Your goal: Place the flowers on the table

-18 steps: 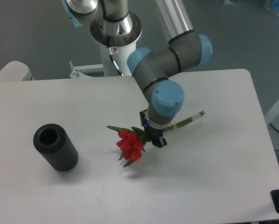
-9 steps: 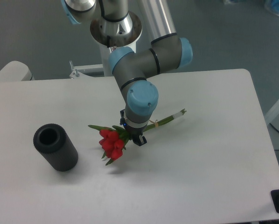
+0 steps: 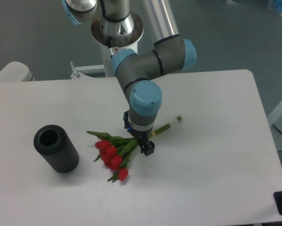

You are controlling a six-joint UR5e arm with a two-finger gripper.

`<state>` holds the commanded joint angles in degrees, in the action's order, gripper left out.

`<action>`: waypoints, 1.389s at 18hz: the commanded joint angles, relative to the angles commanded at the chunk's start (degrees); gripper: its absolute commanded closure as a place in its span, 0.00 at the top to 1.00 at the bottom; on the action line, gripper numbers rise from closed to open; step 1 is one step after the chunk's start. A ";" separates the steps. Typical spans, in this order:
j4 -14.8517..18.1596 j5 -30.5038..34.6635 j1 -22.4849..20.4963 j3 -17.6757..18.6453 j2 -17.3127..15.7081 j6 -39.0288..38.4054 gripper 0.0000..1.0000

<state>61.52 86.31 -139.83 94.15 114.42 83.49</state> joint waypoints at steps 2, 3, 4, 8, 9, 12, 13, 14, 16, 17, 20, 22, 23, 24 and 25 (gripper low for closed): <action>0.26 0.00 -1.32 -3.34 2.20 1.14 1.00; 0.35 0.00 -1.85 -5.01 2.99 1.58 1.00; 0.44 0.00 -2.20 -6.07 3.70 2.45 1.00; 1.14 0.09 -4.83 -10.20 6.33 6.06 1.00; 1.14 0.09 -4.93 -11.34 7.12 7.37 1.00; 1.40 1.31 -5.02 -14.24 9.41 11.51 1.00; 1.41 2.28 -5.10 -15.12 10.11 11.60 1.00; 1.41 2.89 -5.10 -15.74 10.90 11.69 1.00; 1.58 2.99 -5.72 -17.50 11.87 11.78 1.00; 1.50 2.99 -5.81 -17.85 12.05 12.74 1.00; 1.49 2.99 -6.33 -18.03 12.32 15.99 1.00; 1.49 2.99 -6.33 -18.03 12.32 16.00 1.00; 1.49 2.99 -6.25 -17.95 12.32 16.00 1.00; 1.41 2.99 -6.33 -17.95 12.32 16.00 1.00; 1.41 2.99 -6.25 -17.86 12.32 16.00 1.00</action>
<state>62.93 89.30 -146.08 76.29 126.74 99.49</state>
